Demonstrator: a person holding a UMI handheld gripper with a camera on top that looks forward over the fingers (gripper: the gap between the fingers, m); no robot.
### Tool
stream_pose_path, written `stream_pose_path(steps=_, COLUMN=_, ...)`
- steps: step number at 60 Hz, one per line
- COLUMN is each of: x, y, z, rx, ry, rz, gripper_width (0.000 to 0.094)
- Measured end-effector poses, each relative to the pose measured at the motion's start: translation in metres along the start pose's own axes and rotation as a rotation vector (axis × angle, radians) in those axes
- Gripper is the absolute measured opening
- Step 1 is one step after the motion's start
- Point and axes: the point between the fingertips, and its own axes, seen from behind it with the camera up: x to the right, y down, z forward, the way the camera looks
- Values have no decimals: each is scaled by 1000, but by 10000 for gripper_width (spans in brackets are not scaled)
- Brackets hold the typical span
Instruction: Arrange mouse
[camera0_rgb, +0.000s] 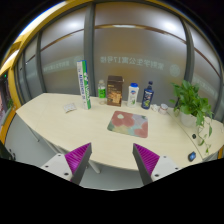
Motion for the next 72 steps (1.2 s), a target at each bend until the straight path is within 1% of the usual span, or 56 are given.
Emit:
stream_pose_path(steps=7, x=41, y=35, z=3, rx=-43, ry=34, rz=32, gripper_width=852)
stream_pose_path(steps=8, x=36, y=34, z=0, rx=-52, ry=43, rz=39, gripper_width=854)
stream_pose_path(steps=9, x=56, y=47, z=1, rx=-55, ry=45, rz=43, gripper_width=853)
stream_pose_path(steps=14, x=104, y=83, z=4, rx=-87, ry=88, rz=66, gripper_width=852)
stream_pose_path(steps=24, x=215, y=145, z=5, rx=-134, ry=196, rz=154, gripper_width=853)
stream_pose_path(steps=31, x=304, y=179, z=9, rx=-141, ry=272, rz=201, gripper_width=849)
stream_pose_path(steps=39, x=394, y=205, z=22, rx=-136, ry=326, rz=243, gripper_width=850)
stream_pose_path(steps=46, x=447, y=214, z=46, rx=-121, ry=319, rz=298, gripper_width=848)
stream_pose_path(steps=53, x=481, y=214, z=72, rx=-113, ry=305, rz=316, gripper_width=850)
stream_pose_path(steps=60, x=493, y=211, z=98, rx=-125, ry=273, rz=337, gripper_width=850)
stream_pose_path(steps=72, x=507, y=194, z=131, rx=-113, ry=274, rz=306, gripper_width=849)
